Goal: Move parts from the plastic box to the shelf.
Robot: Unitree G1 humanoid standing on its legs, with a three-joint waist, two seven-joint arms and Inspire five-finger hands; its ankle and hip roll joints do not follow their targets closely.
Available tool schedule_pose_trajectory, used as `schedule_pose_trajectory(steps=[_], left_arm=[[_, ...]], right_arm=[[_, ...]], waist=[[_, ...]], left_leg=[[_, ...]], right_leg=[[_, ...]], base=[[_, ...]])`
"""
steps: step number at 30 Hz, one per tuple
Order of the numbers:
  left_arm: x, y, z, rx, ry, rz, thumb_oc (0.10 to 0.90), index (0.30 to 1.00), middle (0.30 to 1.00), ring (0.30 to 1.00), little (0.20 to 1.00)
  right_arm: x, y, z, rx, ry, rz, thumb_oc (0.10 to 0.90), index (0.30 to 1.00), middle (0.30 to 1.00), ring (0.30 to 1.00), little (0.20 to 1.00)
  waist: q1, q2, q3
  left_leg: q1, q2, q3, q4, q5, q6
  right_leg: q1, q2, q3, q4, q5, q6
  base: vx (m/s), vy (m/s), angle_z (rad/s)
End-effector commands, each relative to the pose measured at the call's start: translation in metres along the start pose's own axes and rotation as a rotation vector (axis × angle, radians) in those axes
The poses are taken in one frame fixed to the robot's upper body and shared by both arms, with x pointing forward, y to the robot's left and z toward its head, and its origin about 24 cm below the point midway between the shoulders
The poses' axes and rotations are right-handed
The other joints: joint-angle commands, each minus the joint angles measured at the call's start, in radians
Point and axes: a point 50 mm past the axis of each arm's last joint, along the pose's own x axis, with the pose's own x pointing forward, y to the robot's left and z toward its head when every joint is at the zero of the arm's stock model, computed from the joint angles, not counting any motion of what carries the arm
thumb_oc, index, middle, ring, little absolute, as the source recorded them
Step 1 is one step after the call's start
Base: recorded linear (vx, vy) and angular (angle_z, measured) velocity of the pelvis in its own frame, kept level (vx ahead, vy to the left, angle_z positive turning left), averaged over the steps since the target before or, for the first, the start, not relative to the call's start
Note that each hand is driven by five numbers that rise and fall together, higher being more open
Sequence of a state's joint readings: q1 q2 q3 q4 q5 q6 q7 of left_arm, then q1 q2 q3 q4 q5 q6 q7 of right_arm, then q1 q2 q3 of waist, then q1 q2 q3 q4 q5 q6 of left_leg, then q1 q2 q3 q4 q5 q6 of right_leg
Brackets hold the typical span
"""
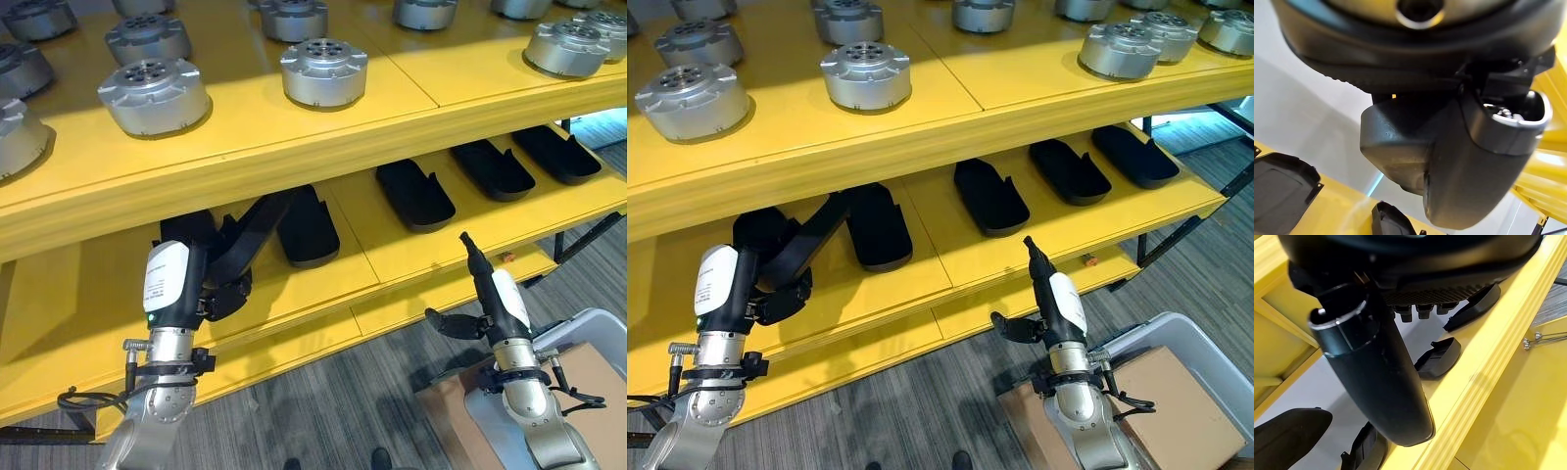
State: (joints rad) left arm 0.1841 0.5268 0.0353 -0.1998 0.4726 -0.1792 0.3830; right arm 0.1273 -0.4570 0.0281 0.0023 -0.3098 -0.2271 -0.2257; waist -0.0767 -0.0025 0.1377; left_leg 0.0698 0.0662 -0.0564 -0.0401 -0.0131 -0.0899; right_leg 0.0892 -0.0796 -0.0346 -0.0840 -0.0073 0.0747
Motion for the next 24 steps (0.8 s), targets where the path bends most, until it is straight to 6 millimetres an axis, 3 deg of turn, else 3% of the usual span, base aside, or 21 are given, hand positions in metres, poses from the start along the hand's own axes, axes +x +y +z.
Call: schedule_pose_trajectory(steps=[1, 4, 6, 7, 8, 9, 10, 11, 14, 15, 16, 18, 20, 21, 22, 24], left_arm=[[0.026, 0.038, 0.035, -0.108, -0.202, 0.261, 0.4, 0.3, 0.3, 0.3, 0.3], [0.032, 0.038, 0.039, -0.108, -0.222, 0.273, 0.4, 0.3, 0.3, 0.3, 0.3], [0.035, 0.039, 0.042, -0.119, -0.242, 0.283, 0.4, 0.3, 0.3, 0.3, 0.3], [0.036, 0.044, 0.043, -0.12, -0.254, 0.309, 0.4, 0.3, 0.3, 0.3, 0.3], [0.036, 0.044, 0.043, -0.12, -0.254, 0.309, 0.4, 0.3, 0.3, 0.3, 0.3], [0.036, 0.044, 0.043, -0.121, -0.254, 0.314, 0.4, 0.3, 0.3, 0.3, 0.3], [0.038, 0.042, 0.047, -0.152, -0.261, 0.328, 0.4, 0.3, 0.3, 0.3, 0.3], [0.041, 0.041, 0.05, -0.17, -0.269, 0.337, 0.4, 0.3, 0.3, 0.3, 0.3], [0.047, 0.04, 0.057, -0.184, -0.302, 0.351, 0.4, 0.3, 0.3, 0.3, 0.3], [0.048, 0.041, 0.058, -0.18, -0.311, 0.355, 0.4, 0.3, 0.3, 0.3, 0.3], [0.049, 0.042, 0.06, -0.179, -0.32, 0.362, 0.4, 0.3, 0.3, 0.3, 0.3], [0.048, 0.042, 0.061, -0.173, -0.327, 0.363, 0.4, 0.3, 0.3, 0.3, 0.3], [0.048, 0.042, 0.063, -0.161, -0.338, 0.351, 0.4, 0.3, 0.3, 0.3, 0.3], [0.048, 0.041, 0.063, -0.161, -0.338, 0.35, 0.4, 0.3, 0.3, 0.3, 0.3], [0.047, 0.04, 0.064, -0.159, -0.347, 0.331, 0.4, 0.3, 0.3, 0.3, 0.3], [0.047, 0.04, 0.063, -0.164, -0.348, 0.32, 0.4, 0.3, 0.3, 0.3, 0.3]], right_arm=[[0.023, -0.034, 0.05, 0.008, -0.302, -0.127, 0.9, 1.0, 1.0, 1.0, 1.0], [0.029, -0.041, 0.049, 0.011, -0.3, -0.157, 0.9, 1.0, 1.0, 1.0, 1.0], [0.033, -0.046, 0.051, 0.004, -0.31, -0.181, 0.9, 1.0, 1.0, 1.0, 1.0], [0.035, -0.047, 0.052, 0.013, -0.31, -0.201, 0.9, 1.0, 1.0, 1.0, 1.0], [0.035, -0.047, 0.052, 0.013, -0.31, -0.201, 0.9, 1.0, 1.0, 1.0, 1.0], [0.033, -0.047, 0.05, 0.016, -0.304, -0.206, 0.9, 1.0, 1.0, 1.0, 1.0], [0.026, -0.047, 0.043, 0.028, -0.268, -0.232, 0.9, 1.0, 1.0, 1.0, 1.0], [0.022, -0.047, 0.039, 0.021, -0.249, -0.242, 0.9, 1.0, 1.0, 1.0, 1.0], [0.017, -0.049, 0.031, 0.011, -0.211, -0.27, 0.9, 1.0, 1.0, 1.0, 1.0], [0.017, -0.05, 0.03, 0.007, -0.208, -0.275, 0.9, 1.0, 1.0, 1.0, 1.0], [0.018, -0.05, 0.03, 0.0, -0.208, -0.279, 0.9, 1.0, 1.0, 1.0, 1.0], [0.02, -0.049, 0.032, -0.011, -0.217, -0.278, 0.9, 1.0, 1.0, 1.0, 1.0], [0.019, -0.05, 0.033, -0.024, -0.221, -0.288, 0.9, 1.0, 1.0, 1.0, 1.0], [0.019, -0.05, 0.033, -0.024, -0.22, -0.288, 0.9, 1.0, 1.0, 1.0, 1.0], [0.018, -0.05, 0.031, -0.021, -0.209, -0.291, 0.9, 1.0, 1.0, 1.0, 1.0], [0.016, -0.049, 0.029, -0.009, -0.193, -0.295, 0.9, 1.0, 1.0, 1.0, 1.0]], waist=[[-0.009, 0.002, -0.059], [-0.004, 0.003, -0.011], [-0.013, -0.002, 0.003], [-0.031, 0.002, -0.013], [-0.03, 0.002, -0.013], [-0.04, 0.01, -0.019], [-0.086, 0.039, -0.03], [-0.099, 0.047, -0.029], [-0.105, 0.078, -0.024], [-0.104, 0.084, -0.021], [-0.1, 0.088, -0.018], [-0.09, 0.091, -0.02], [-0.094, 0.083, -0.022], [-0.091, 0.081, -0.022], [-0.086, 0.068, -0.022], [-0.08, 0.052, -0.019]], left_leg=[[-0.038, -0.084, 0.017, 0.094, -0.048, 0.057], [-0.127, -0.114, 0.022, 0.234, -0.033, 0.022], [-0.162, -0.096, 0.048, 0.268, -0.016, 0.008], [-0.112, 0.013, 0.075, 0.226, 0.016, -0.006], [-0.11, 0.013, 0.076, 0.223, 0.017, -0.006], [-0.08, 0.066, 0.086, 0.198, 0.059, -0.014], [-0.041, 0.227, 0.162, 0.099, 0.217, -0.05], [-0.054, 0.284, 0.186, 0.045, 0.288, -0.075], [-0.044, 0.329, 0.14, -0.029, 0.411, -0.119], [-0.035, 0.336, 0.131, -0.036, 0.42, -0.128], [-0.026, 0.339, 0.116, -0.038, 0.423, -0.136], [-0.009, 0.331, 0.109, -0.035, 0.368, -0.133], [-0.014, 0.331, 0.172, -0.007, 0.258, -0.122], [-0.015, 0.328, 0.174, 0.003, 0.248, -0.12], [-0.029, 0.312, 0.182, 0.047, 0.162, -0.107], [-0.045, 0.288, 0.185, 0.081, 0.088, -0.102]], right_leg=[[-0.08, 0.066, 0.013, 0.033, 0.023, -0.019], [-0.086, 0.037, -0.028, 0.056, 0.018, -0.03], [-0.103, 0.005, -0.049, 0.074, 0.023, -0.026], [-0.136, -0.022, -0.037, 0.092, 0.019, -0.023], [-0.136, -0.021, -0.036, 0.093, 0.019, -0.024], [-0.149, -0.026, -0.036, 0.107, 0.011, -0.024], [-0.192, -0.062, -0.073, 0.158, -0.016, -0.008], [-0.207, -0.081, -0.089, 0.188, -0.028, 0.001], [-0.267, -0.094, -0.093, 0.309, -0.071, 0.014], [-0.286, -0.102, -0.086, 0.341, -0.074, 0.021], [-0.312, -0.107, -0.073, 0.38, -0.08, 0.028], [-0.344, -0.116, -0.05, 0.434, -0.092, 0.045], [-0.351, -0.147, -0.053, 0.461, -0.09, 0.064], [-0.351, -0.15, -0.05, 0.461, -0.09, 0.067], [-0.337, -0.173, -0.048, 0.447, -0.076, 0.08], [-0.299, -0.204, -0.053, 0.41, -0.054, 0.101]], base=[[-0.07, -0.04, 0.07], [-0.12, -0.019, 0.18], [-0.11, 0.05, 0.76], [-0.06, 0.083, 0.74], [-0.03, 0.122, 0.31], [-0.07, 0.274, 0.03], [-0.1, 0.373, 0.08], [-0.08, 0.352, 0.72], [-0.02, 0.206, 0.76], [-0.04, 0.232, -0.03], [-0.02, 0.231, -0.17], [0.0, 0.224, -0.21], [0.02, 0.15, -0.06], [0.03, 0.17, 0.2], [0.04, 0.218, 0.26], [0.03, 0.218, 0.21]])
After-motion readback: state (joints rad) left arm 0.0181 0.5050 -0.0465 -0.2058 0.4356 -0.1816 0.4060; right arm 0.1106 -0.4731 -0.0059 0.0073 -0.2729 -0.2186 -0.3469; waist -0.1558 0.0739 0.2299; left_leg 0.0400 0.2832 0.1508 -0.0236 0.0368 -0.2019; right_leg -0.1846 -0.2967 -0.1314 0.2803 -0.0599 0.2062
